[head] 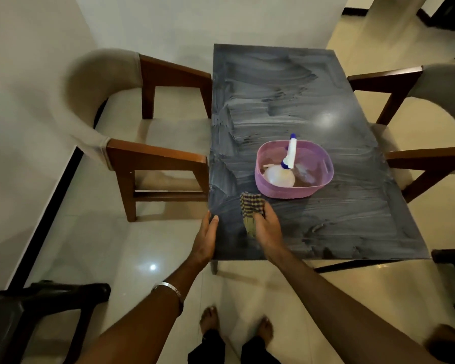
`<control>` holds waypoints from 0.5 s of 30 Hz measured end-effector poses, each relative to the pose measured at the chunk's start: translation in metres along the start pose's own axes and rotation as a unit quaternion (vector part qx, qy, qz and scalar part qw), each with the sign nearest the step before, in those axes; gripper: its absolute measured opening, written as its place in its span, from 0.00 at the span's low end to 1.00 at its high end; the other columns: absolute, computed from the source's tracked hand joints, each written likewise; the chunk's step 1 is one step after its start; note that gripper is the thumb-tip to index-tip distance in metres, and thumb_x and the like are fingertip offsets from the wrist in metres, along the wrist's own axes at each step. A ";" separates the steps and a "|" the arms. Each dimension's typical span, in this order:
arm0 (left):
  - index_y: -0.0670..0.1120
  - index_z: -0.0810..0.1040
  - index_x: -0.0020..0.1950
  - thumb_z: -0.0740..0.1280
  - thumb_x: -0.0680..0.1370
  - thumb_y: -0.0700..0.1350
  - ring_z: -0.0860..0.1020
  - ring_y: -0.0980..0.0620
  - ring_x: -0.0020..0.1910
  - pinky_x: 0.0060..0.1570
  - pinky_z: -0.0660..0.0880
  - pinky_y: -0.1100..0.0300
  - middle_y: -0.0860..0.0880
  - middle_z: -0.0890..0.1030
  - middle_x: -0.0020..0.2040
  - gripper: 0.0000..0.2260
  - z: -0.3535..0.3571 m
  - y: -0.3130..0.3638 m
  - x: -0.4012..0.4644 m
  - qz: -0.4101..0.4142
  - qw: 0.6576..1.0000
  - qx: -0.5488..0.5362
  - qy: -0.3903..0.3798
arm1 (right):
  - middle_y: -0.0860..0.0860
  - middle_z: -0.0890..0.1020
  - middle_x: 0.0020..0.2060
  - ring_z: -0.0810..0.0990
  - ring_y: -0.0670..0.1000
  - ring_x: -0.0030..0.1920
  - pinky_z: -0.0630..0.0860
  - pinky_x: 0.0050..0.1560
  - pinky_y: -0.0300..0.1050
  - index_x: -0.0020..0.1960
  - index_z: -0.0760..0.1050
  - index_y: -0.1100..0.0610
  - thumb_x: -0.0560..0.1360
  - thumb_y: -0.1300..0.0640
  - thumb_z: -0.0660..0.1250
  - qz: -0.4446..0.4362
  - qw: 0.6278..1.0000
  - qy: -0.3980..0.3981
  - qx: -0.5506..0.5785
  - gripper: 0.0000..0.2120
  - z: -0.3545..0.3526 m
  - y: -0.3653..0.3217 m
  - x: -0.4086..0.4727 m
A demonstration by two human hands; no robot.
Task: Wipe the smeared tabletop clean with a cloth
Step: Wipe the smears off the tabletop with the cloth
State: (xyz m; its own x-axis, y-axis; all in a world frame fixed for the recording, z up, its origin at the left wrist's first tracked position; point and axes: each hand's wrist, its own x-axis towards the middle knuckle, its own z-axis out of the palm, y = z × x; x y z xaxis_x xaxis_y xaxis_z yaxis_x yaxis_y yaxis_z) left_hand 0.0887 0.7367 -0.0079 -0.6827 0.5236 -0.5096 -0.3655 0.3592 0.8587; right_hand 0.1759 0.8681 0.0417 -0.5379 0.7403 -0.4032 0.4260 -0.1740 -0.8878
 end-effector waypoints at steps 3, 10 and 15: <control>0.59 0.60 0.75 0.55 0.83 0.55 0.68 0.53 0.67 0.67 0.66 0.51 0.54 0.67 0.73 0.20 0.002 -0.003 -0.002 0.016 0.999 -0.052 0.005 | 0.47 0.77 0.65 0.74 0.46 0.66 0.67 0.69 0.42 0.71 0.70 0.49 0.81 0.59 0.61 -0.146 0.974 -0.030 -0.171 0.19 0.022 0.009 0.005; 0.53 0.60 0.77 0.50 0.85 0.49 0.71 0.55 0.66 0.65 0.70 0.58 0.52 0.69 0.71 0.20 -0.006 -0.001 -0.002 -0.013 0.989 -0.144 0.006 | 0.50 0.46 0.81 0.40 0.57 0.80 0.32 0.75 0.60 0.80 0.50 0.45 0.78 0.55 0.61 -0.255 0.774 -0.200 -0.544 0.35 0.045 0.076 -0.008; 0.49 0.57 0.79 0.49 0.85 0.46 0.65 0.50 0.74 0.74 0.62 0.47 0.48 0.64 0.76 0.21 -0.008 -0.002 0.002 -0.010 0.990 -0.139 0.007 | 0.48 0.41 0.79 0.36 0.57 0.79 0.33 0.75 0.62 0.80 0.44 0.43 0.76 0.50 0.51 -0.274 0.759 -0.192 -0.559 0.34 0.045 0.100 -0.013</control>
State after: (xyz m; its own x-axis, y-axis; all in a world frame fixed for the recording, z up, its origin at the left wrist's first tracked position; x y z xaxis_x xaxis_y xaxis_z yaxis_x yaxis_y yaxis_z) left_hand 0.0835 0.7310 -0.0103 -0.6813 0.5074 -0.5275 -0.5378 0.1418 0.8310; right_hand 0.1927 0.8117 -0.0517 -0.9383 0.2205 -0.2665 0.2962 0.9100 -0.2902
